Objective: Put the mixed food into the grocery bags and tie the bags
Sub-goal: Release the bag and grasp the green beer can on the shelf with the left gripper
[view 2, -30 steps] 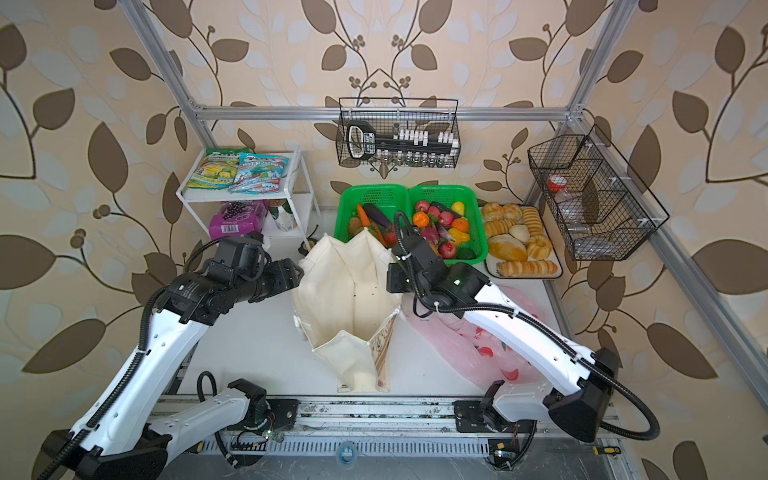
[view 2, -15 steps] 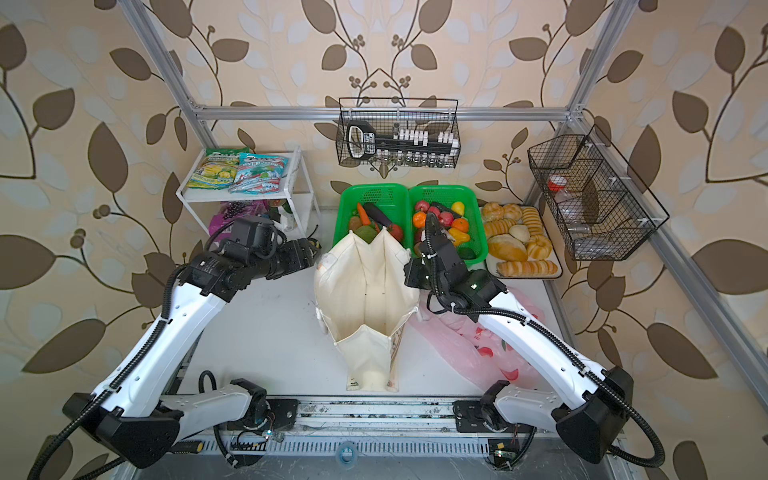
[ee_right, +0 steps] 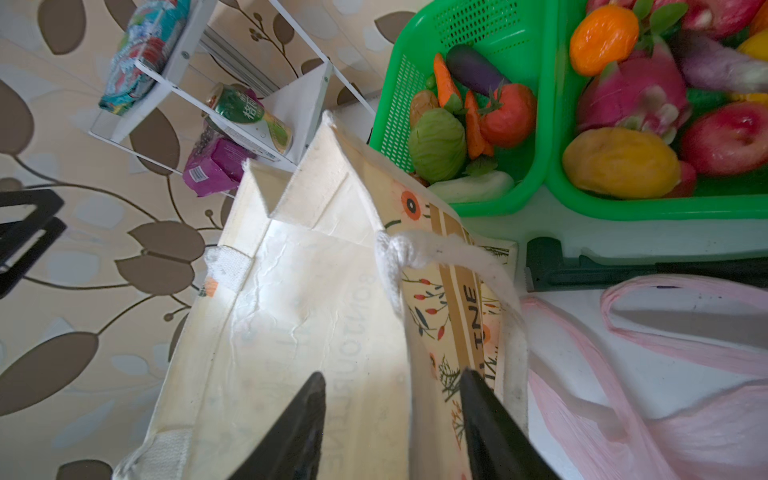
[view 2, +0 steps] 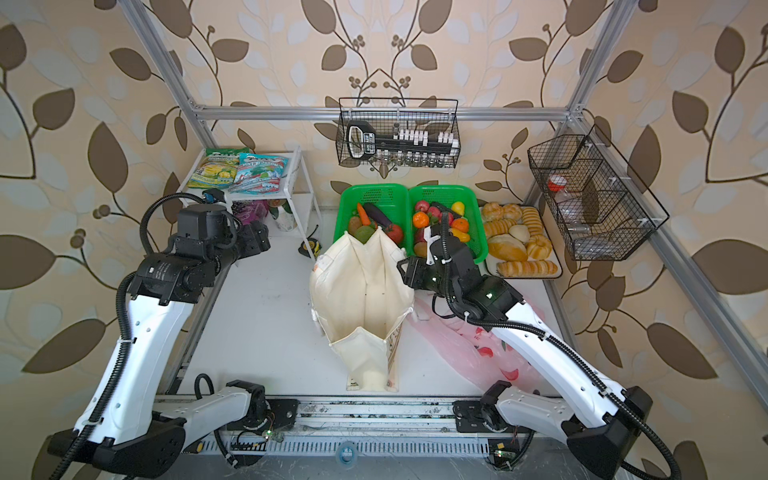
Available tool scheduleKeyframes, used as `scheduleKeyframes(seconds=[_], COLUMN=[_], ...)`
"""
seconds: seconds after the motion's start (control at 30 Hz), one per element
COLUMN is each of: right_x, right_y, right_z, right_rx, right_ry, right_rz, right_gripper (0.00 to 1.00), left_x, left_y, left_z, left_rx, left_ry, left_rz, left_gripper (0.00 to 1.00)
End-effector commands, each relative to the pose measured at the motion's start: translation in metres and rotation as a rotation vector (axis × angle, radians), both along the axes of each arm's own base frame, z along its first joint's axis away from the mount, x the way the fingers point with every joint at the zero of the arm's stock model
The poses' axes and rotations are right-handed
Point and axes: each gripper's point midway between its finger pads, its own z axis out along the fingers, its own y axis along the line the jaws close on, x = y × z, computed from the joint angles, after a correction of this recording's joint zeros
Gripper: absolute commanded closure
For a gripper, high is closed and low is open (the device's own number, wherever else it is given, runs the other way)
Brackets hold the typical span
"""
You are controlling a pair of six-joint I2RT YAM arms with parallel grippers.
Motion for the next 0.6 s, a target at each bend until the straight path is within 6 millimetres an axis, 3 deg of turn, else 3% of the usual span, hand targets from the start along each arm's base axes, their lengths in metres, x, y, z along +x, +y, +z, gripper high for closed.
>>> scheduleKeyframes(seconds=[0.0, 0.07, 0.3, 0.57], right_x=[-0.003, -0.008, -0.012, -0.007], right_y=[-0.017, -0.025, -0.054, -0.076], right_z=[-0.001, 0.005, 0.023, 0.018], right_rx=[0.0, 0.019, 0.025, 0.018], right_ry=[-0.008, -0.029, -0.109, -0.115], right_rz=[-0.049, -0.07, -0.155, -0.209], right_gripper=[0.46, 0.45, 0.43, 0.42], left_x=[0.024, 0.049, 0.09, 0.112], left_y=[0.002, 0.003, 0.0, 0.003], left_z=[-0.001, -0.014, -0.054, -0.078], left_rx=[-0.118, -0.132, -0.039, 0.153], left_ry=[-0.057, -0.148, -0.277, -0.498], left_rz=[-0.097, -0.141, -0.234, -0.284], left_gripper=[0.2, 0.18, 0.18, 0.14])
